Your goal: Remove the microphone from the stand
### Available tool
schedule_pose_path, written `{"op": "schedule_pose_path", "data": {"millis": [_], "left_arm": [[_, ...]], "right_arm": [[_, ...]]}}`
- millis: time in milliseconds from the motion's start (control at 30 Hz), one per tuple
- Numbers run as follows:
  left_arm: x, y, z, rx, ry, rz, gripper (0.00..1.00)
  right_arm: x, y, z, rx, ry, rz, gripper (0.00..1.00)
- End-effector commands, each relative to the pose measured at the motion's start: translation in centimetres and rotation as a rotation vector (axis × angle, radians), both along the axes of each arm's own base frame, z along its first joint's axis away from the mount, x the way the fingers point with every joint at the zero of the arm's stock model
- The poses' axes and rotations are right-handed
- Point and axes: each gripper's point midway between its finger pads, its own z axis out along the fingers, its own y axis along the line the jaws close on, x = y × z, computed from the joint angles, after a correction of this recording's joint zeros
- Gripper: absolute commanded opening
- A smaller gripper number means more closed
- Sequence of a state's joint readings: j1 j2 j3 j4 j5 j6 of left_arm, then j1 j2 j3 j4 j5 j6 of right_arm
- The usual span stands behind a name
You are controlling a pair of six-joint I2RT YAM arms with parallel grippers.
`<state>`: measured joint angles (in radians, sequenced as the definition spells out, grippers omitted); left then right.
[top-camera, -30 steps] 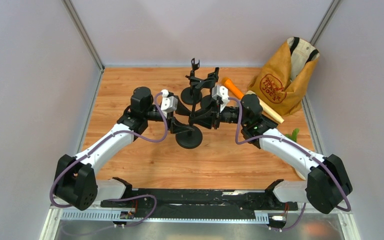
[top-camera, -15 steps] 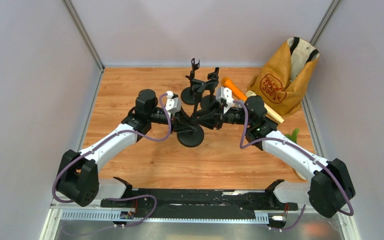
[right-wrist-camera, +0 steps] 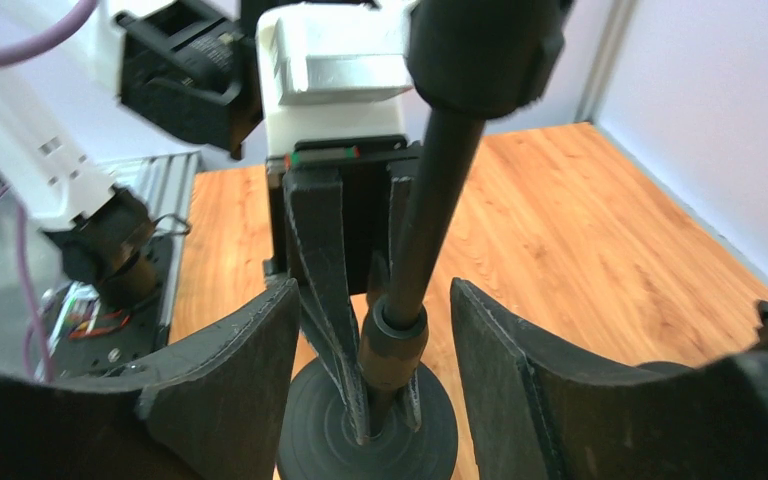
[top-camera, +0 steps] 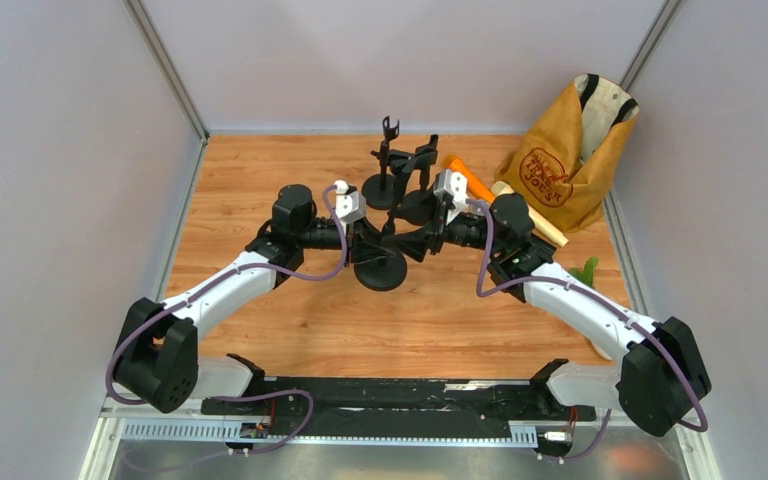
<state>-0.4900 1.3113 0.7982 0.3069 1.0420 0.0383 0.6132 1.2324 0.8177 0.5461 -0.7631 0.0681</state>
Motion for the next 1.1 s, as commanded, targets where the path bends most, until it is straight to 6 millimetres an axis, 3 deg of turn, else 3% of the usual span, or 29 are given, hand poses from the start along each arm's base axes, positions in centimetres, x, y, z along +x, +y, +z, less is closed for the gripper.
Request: {"op": "schedule_pose_path", "data": {"millis": [0,133,400,633,733,1067], "left_arm": [[4.4,0.3,2.3,-0.050,-0.080,0.247,0.00],[5.5,0.7,2.1,-0.075,-0.068,0.332,0.00],[5.2,0.8,2.6,-0.093,-0.088,0.341,0.00],[4.8,0.8,2.6,-0.097,-0.095,0.323,0.00],[4.4,0.6,2.6,-0.097,-0.094,0.297,0.00],[-1.6,0.0,3.8,-0.124,-0.143,-0.031,0.00]], "right_arm": [[3.0,-0.8,1.9,0.105,0.039,-0.183,0.61],[4.7,-0.4,-0.3,0.108,0.118,-0.262,0.56],[5.1,1.2,-2.3,0.082,0.181,-0.277,0.42],[5.3,1.0,-2.6,0.073,0.161,-0.295,0.13],[5.2,0.9,-2.5,0.069,0.141,-0.293,0.05],[2.7,0.0,-1.0,0.041,-0.030,-0.128,0.00]]}}
